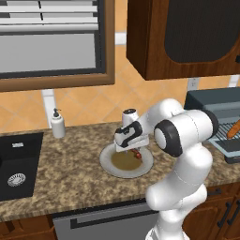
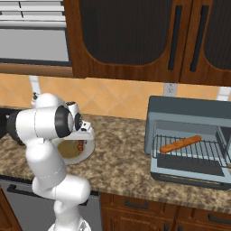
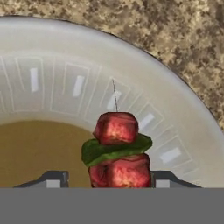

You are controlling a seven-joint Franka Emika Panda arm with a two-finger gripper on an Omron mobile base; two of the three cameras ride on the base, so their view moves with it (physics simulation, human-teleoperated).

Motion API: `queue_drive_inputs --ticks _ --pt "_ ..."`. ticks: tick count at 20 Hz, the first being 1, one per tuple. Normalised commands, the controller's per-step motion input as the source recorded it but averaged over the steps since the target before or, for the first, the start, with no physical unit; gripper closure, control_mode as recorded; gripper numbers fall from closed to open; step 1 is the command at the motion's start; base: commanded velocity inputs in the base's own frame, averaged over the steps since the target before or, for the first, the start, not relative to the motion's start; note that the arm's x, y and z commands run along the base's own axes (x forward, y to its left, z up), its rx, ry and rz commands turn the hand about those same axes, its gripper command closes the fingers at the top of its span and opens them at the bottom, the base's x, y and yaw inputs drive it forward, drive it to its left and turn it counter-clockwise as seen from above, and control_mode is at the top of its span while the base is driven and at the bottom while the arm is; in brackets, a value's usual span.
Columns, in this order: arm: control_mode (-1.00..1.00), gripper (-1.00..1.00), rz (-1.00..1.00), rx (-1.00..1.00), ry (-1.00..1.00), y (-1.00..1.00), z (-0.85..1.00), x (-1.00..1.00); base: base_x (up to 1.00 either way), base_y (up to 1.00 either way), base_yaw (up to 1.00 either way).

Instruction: Pick up the kebab skewer and baguette bread, and place them inside the toaster oven. Close the toaster oven door and start by setting the timer.

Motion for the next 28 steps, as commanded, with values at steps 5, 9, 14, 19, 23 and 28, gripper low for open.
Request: queue_drive_inputs --ticks 5,9,14,19,23,28 --pt "-1.00 1.00 0.00 0.00 0.00 0.00 -0.20 0.00 0.00 0.00 0.00" --pt "-1.00 1.00 -0.02 0.00 0.00 0.00 0.01 0.01 0.00 0.00 0.00" --pt "-1.00 1.00 -0.07 0.01 0.00 -0.24 0.90 -0.07 0.00 0.00 0.00" --pt "-1.00 1.00 -0.09 0.10 -0.04 -0.96 0.51 -0.24 0.00 0.00 0.00" --pt "-1.00 1.00 -0.20 0.14 -0.01 -1.00 0.33 -0.14 0.00 0.00 0.00" --pt "-1.00 1.00 -0.22 0.14 0.00 -1.00 0.28 -0.11 0.00 0.00 0.00"
